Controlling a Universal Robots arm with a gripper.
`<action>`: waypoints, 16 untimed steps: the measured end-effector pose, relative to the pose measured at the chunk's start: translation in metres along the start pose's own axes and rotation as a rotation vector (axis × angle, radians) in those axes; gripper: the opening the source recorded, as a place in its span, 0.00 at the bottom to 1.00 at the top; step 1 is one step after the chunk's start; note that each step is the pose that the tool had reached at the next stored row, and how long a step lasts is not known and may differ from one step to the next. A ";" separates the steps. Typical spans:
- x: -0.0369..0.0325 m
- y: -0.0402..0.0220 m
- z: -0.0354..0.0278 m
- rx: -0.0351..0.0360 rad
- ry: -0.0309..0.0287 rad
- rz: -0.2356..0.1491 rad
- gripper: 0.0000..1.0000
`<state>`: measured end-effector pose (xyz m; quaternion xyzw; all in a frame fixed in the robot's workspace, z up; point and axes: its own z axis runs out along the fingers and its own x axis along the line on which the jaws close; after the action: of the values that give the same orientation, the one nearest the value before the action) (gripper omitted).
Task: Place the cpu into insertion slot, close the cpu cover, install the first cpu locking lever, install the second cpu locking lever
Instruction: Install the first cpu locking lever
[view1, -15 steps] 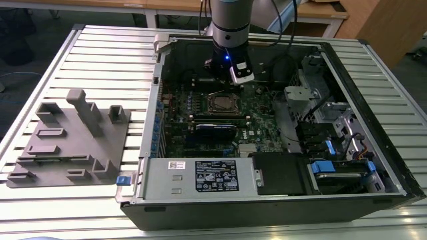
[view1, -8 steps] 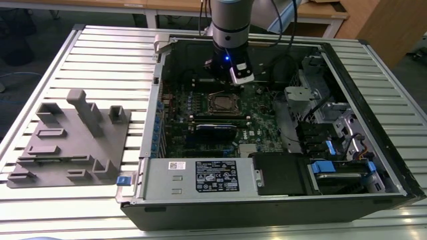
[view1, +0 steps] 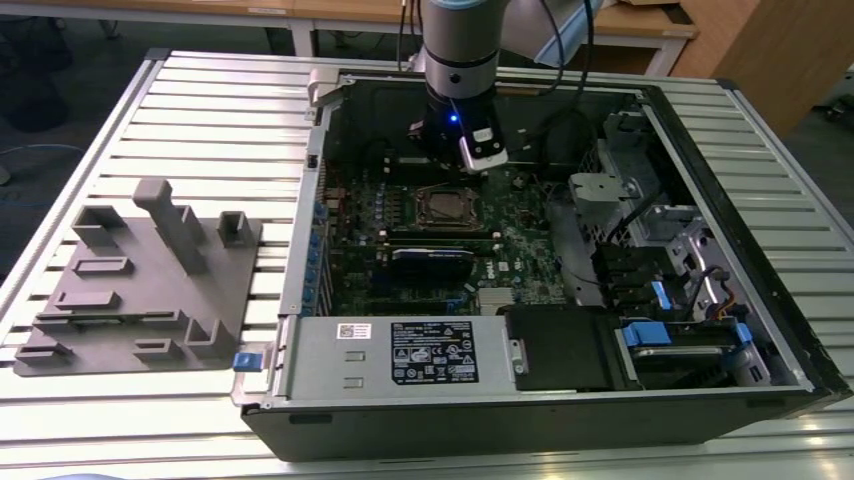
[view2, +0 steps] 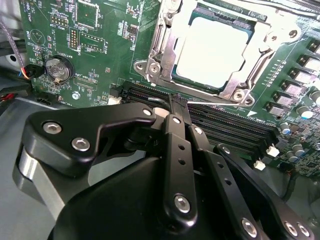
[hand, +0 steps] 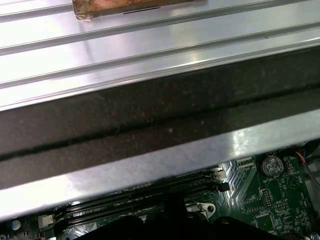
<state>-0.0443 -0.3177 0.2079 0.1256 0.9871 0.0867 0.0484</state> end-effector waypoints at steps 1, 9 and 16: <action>0.0000 0.0000 0.0000 0.0000 0.0000 0.000 0.11; 0.0003 -0.0006 0.0037 -0.0001 0.0000 0.000 0.11; 0.0005 -0.0011 0.0061 0.0000 0.0000 0.000 0.11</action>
<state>-0.0443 -0.3176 0.2017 0.1256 0.9871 0.0867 0.0484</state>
